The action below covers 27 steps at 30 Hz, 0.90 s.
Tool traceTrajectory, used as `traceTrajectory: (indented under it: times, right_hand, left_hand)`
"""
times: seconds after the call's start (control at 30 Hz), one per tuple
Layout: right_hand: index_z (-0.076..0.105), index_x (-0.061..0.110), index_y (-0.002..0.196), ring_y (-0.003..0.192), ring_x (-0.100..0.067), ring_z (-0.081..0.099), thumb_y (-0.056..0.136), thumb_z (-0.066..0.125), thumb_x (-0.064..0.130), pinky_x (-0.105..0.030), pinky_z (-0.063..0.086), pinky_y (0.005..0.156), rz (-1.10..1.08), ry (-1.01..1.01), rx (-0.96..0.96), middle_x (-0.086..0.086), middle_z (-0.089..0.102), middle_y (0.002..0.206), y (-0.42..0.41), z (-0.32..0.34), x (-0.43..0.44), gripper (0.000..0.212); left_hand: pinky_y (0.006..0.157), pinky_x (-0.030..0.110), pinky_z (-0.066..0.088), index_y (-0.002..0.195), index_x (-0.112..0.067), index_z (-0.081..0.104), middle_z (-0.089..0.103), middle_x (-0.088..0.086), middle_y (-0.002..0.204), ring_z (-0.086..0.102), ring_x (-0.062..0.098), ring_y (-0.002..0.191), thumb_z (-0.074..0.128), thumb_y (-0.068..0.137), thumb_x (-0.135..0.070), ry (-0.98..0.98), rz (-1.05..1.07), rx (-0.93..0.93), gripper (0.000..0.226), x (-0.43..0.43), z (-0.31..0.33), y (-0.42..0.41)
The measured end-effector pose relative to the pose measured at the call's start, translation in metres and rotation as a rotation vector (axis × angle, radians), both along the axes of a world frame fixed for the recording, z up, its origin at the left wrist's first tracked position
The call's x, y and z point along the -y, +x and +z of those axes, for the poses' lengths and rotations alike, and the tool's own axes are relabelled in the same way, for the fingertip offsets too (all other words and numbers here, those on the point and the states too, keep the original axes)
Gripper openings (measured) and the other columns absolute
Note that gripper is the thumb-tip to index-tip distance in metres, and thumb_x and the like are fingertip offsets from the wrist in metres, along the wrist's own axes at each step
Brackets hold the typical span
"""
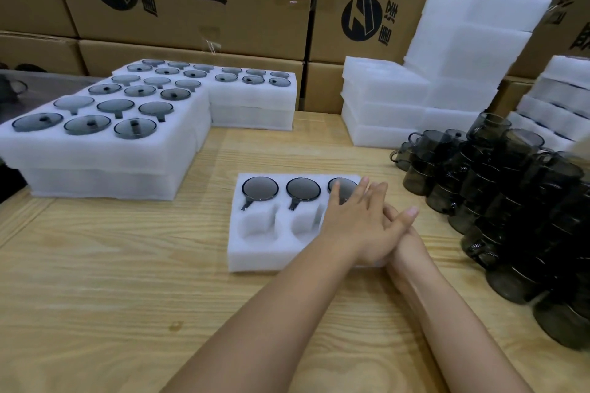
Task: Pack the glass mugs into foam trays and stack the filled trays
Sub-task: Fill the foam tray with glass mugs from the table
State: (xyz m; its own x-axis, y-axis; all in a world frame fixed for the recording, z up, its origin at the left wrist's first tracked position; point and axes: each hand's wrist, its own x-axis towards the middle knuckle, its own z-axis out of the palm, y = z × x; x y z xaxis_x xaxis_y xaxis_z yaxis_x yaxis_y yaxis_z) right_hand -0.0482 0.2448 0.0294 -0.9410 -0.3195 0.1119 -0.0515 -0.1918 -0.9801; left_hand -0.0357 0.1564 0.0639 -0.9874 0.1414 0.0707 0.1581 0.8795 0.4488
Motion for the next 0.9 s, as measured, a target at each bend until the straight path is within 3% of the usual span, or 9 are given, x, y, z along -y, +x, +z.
traceTrajectory:
  times: [0.07, 0.13, 0.27, 0.37, 0.47, 0.57, 0.7, 0.77, 0.9]
  right_hand:
    - [0.060, 0.025, 0.110, 0.101, -0.011, 0.065, 0.065, 0.060, 0.053, -0.046, 0.044, 0.098, -0.019, -0.023, 0.023, 0.013, 0.071, 0.103, -0.001, 0.001, 0.000, 0.053]
    - [0.057, 0.024, 0.116, 0.108, -0.019, 0.063, 0.067, 0.059, 0.049, -0.049, 0.044, 0.100, -0.029, -0.041, 0.046, 0.008, 0.071, 0.108, -0.001, 0.002, 0.001, 0.055]
    - [0.057, 0.027, 0.116, 0.102, -0.016, 0.066, 0.090, 0.052, 0.026, -0.038, 0.052, 0.085, -0.065, -0.004, 0.070, 0.007, 0.071, 0.105, 0.000, 0.005, 0.000, 0.027]
    - [0.064, 0.020, 0.095, 0.073, -0.008, 0.069, 0.098, 0.042, 0.013, -0.024, 0.053, 0.062, -0.084, -0.015, 0.112, 0.005, 0.073, 0.079, 0.000, 0.006, 0.003, 0.023]
    - [0.066, 0.018, 0.098, 0.075, -0.009, 0.068, 0.099, 0.041, 0.012, -0.022, 0.053, 0.066, -0.097, -0.004, 0.153, 0.003, 0.072, 0.083, 0.007, 0.010, 0.004, 0.025]
    - [0.060, 0.018, 0.117, 0.100, -0.010, 0.060, 0.099, 0.044, 0.018, -0.017, 0.042, 0.082, -0.277, 0.377, -0.088, 0.008, 0.066, 0.106, 0.009, 0.014, -0.002, 0.024]
    - [0.065, 0.001, 0.101, 0.092, -0.037, 0.055, 0.092, 0.053, 0.012, -0.038, 0.042, 0.077, -0.814, 1.106, -0.718, -0.014, 0.064, 0.103, 0.011, 0.029, -0.031, 0.019]
    - [0.062, -0.001, 0.105, 0.092, -0.042, 0.049, 0.084, 0.063, 0.016, -0.045, 0.041, 0.073, -1.008, 1.304, -0.632, -0.024, 0.059, 0.105, 0.012, 0.036, -0.045, 0.027]
    - [0.050, 0.007, 0.117, 0.108, -0.037, 0.037, 0.091, 0.049, 0.034, -0.041, 0.032, 0.085, -0.901, 1.686, -0.183, -0.021, 0.049, 0.119, 0.013, 0.038, -0.055, 0.038]
  left_hand:
    - [0.113, 0.045, -0.022, 0.153, -0.018, 0.005, 0.009, -0.004, 0.161, -0.014, 0.003, 0.145, 0.013, 0.093, -0.067, -0.011, -0.001, 0.021, 0.077, 0.000, 0.001, -0.002]
    - [0.113, 0.047, -0.022, 0.153, -0.019, 0.005, 0.009, -0.003, 0.161, -0.014, 0.004, 0.145, 0.012, 0.093, -0.067, -0.025, -0.007, 0.025, 0.078, 0.001, 0.002, -0.002]
    - [0.115, 0.047, -0.018, 0.152, -0.018, 0.011, 0.013, 0.001, 0.161, -0.006, 0.010, 0.148, 0.012, 0.094, -0.064, -0.065, 0.010, -0.012, 0.074, 0.000, 0.006, 0.003]
    - [0.119, 0.046, 0.002, 0.145, -0.014, 0.036, 0.034, 0.012, 0.152, 0.023, 0.023, 0.144, 0.011, 0.096, -0.052, -0.183, 0.106, -0.274, 0.067, -0.003, -0.002, 0.027]
    - [0.111, 0.047, 0.022, 0.134, -0.007, 0.054, 0.053, 0.011, 0.139, 0.047, 0.023, 0.131, 0.024, 0.093, -0.049, -0.248, 0.061, -0.416, 0.066, -0.005, -0.023, 0.068]
    - [0.108, 0.044, 0.026, 0.138, -0.007, 0.050, 0.045, 0.009, 0.146, 0.042, 0.020, 0.136, 0.034, 0.091, -0.052, -0.291, 0.027, -0.461, 0.067, 0.009, -0.040, 0.090]
    - [0.110, 0.033, 0.026, 0.137, -0.012, 0.051, 0.045, 0.001, 0.146, 0.041, 0.016, 0.136, 0.043, 0.088, -0.039, -0.261, -0.050, -0.543, 0.057, 0.030, -0.040, 0.091]
    - [0.110, 0.031, 0.025, 0.136, -0.014, 0.053, 0.048, -0.001, 0.144, 0.043, 0.015, 0.135, 0.043, 0.088, -0.037, -0.213, -0.071, -0.536, 0.054, 0.032, -0.038, 0.091]
    - [0.110, 0.031, 0.023, 0.135, -0.016, 0.053, 0.048, -0.002, 0.144, 0.042, 0.015, 0.135, 0.043, 0.087, -0.036, -0.209, -0.081, -0.517, 0.053, 0.034, -0.037, 0.088]
